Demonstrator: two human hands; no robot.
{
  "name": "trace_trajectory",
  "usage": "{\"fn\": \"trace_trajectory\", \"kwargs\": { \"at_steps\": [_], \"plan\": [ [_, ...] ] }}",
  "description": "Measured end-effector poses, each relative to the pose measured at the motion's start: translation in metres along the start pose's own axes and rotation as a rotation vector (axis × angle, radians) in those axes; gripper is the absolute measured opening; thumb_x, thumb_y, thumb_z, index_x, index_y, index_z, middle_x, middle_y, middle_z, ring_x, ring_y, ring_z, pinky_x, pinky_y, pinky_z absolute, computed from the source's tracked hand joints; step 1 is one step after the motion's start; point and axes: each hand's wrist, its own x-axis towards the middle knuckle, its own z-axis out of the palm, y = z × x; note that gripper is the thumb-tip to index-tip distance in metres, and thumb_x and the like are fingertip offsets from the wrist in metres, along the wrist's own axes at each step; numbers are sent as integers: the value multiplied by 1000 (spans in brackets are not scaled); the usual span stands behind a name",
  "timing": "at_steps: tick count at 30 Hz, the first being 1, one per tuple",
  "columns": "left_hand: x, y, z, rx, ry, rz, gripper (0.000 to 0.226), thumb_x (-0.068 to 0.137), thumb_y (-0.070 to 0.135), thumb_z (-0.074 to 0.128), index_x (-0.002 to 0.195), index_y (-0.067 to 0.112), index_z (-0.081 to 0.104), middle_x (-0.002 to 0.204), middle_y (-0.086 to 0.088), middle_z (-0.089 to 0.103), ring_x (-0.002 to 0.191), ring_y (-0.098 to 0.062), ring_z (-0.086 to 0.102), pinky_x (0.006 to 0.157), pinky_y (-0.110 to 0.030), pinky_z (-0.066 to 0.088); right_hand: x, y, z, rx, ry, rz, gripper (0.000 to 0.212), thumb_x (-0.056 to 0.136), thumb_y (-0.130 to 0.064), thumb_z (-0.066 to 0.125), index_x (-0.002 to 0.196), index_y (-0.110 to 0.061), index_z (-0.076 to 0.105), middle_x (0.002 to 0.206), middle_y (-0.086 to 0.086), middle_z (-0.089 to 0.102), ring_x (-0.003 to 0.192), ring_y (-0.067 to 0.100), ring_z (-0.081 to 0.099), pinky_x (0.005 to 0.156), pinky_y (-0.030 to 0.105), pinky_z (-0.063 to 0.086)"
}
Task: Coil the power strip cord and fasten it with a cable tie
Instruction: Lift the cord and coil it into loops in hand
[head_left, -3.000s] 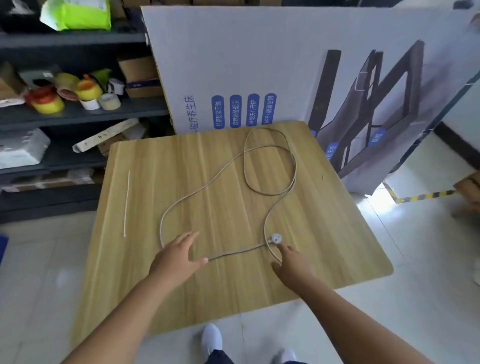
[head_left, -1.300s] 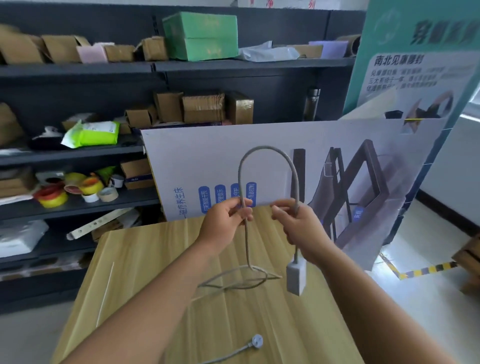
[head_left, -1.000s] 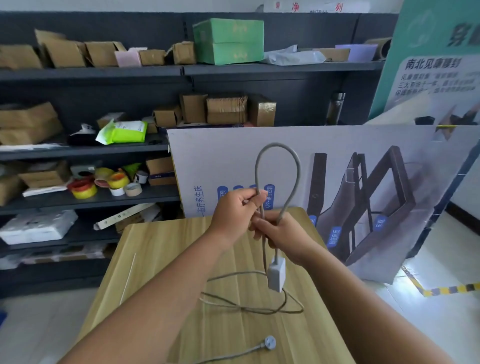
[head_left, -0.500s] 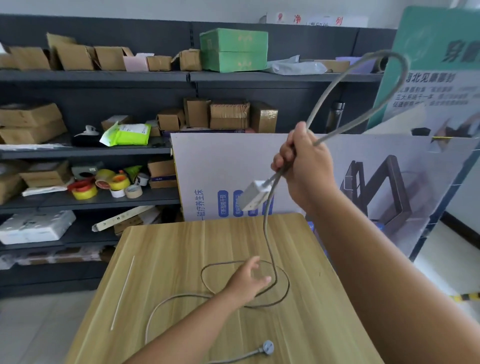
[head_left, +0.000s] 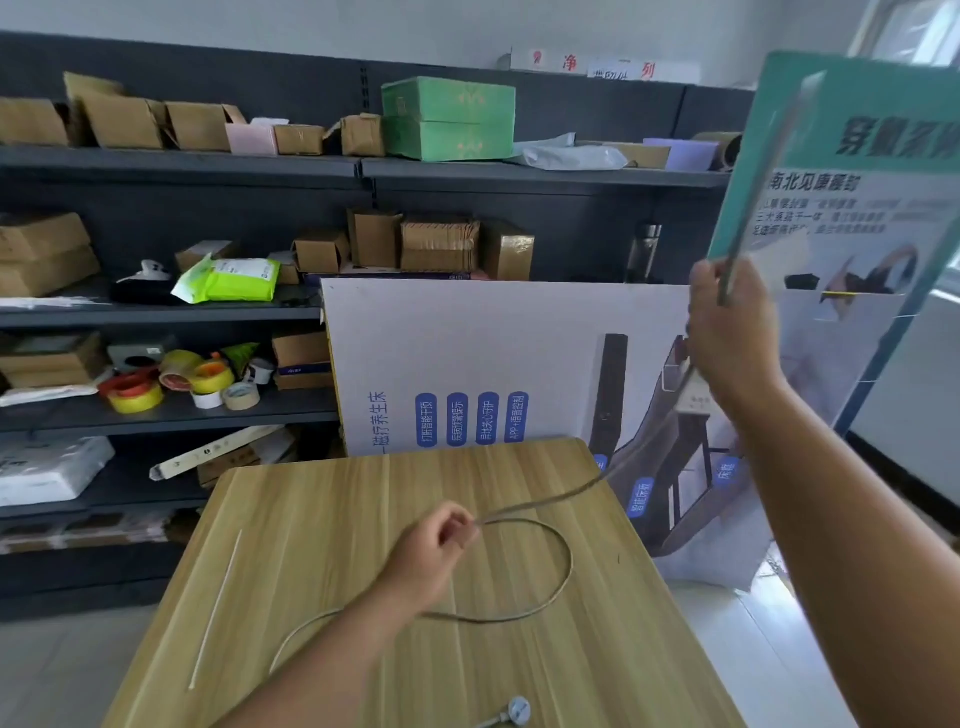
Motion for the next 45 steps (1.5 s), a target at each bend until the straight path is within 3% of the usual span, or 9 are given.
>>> {"fn": "trace_trajectory", "kwargs": {
  "at_steps": [6, 12, 18, 20, 23, 26, 30, 37, 45],
  "plan": [
    [27, 60, -84, 61, 198, 391, 14, 93, 30, 55, 97, 20, 64, 70, 11, 58, 61, -7, 53, 57, -12, 38, -57, 14, 16, -182, -649, 8, 19, 97, -29, 56, 93, -11, 59, 68, 1, 55, 53, 16, 47, 43, 22, 39],
    [40, 105, -60, 355, 291, 832, 21, 92, 7, 53, 113, 10, 51, 109, -7, 52, 69, 7, 46, 60, -9, 39, -125, 2, 67, 434, -889, 493, 27, 101, -31, 48, 85, -11, 56, 65, 3, 55, 46, 11, 50, 44, 23, 41],
    [42, 90, -42, 469, 379, 983, 21, 89, 7, 58, 100, 12, 42, 118, -17, 51, 68, -22, 59, 54, -39, 52, -152, 4, 74, 783, -1095, 755, 39, 105, -34, 39, 110, -4, 63, 84, 15, 74, 75, 28, 73, 72, 39, 60],
    [44, 82, -43, 458, 375, 960, 20, 90, 9, 59, 100, 13, 41, 124, -14, 44, 76, -21, 60, 59, -37, 55, -153, 9, 75, 842, -1113, 806, 48, 101, -45, 42, 115, -5, 63, 93, 18, 73, 75, 30, 72, 74, 40, 61],
    [43, 76, -41, 337, 408, 834, 17, 93, 20, 54, 100, 13, 40, 129, -17, 40, 85, -14, 54, 65, -25, 54, -157, 10, 77, 741, -1210, 670, 35, 93, -45, 59, 102, -12, 65, 95, 8, 70, 53, 11, 57, 48, 21, 50],
    [39, 68, -31, 114, 626, 614, 23, 93, 29, 48, 99, 8, 47, 119, -17, 42, 92, -2, 48, 79, -11, 47, -157, 9, 79, 681, -1254, 574, 21, 90, -30, 68, 95, -11, 59, 70, -1, 54, 42, 3, 37, 40, 16, 34],
    [27, 43, -10, -67, 823, 486, 13, 93, 21, 47, 105, 17, 43, 113, -9, 40, 98, -29, 56, 82, -48, 52, -156, 5, 74, 615, -1215, 638, 20, 97, -30, 57, 93, -11, 59, 52, -6, 36, 39, 6, 30, 37, 17, 25],
    [6, 28, 8, -263, 959, 372, 44, 85, 22, 45, 127, 12, 36, 125, -27, 38, 116, -36, 44, 101, -40, 38, -146, -11, 49, 433, -1180, 358, 21, 99, -22, 54, 80, -13, 56, 54, -5, 40, 43, 10, 31, 42, 21, 29],
    [29, -23, 31, -89, 153, -206, 73, 95, 19, 52, 153, 31, 10, 163, 2, 14, 147, -19, 22, 115, -40, 28, -88, -61, -12, 906, -1128, 204, 22, 98, -21, 47, 79, -13, 50, 52, -5, 36, 37, 5, 31, 40, 16, 31]
  ]
}}
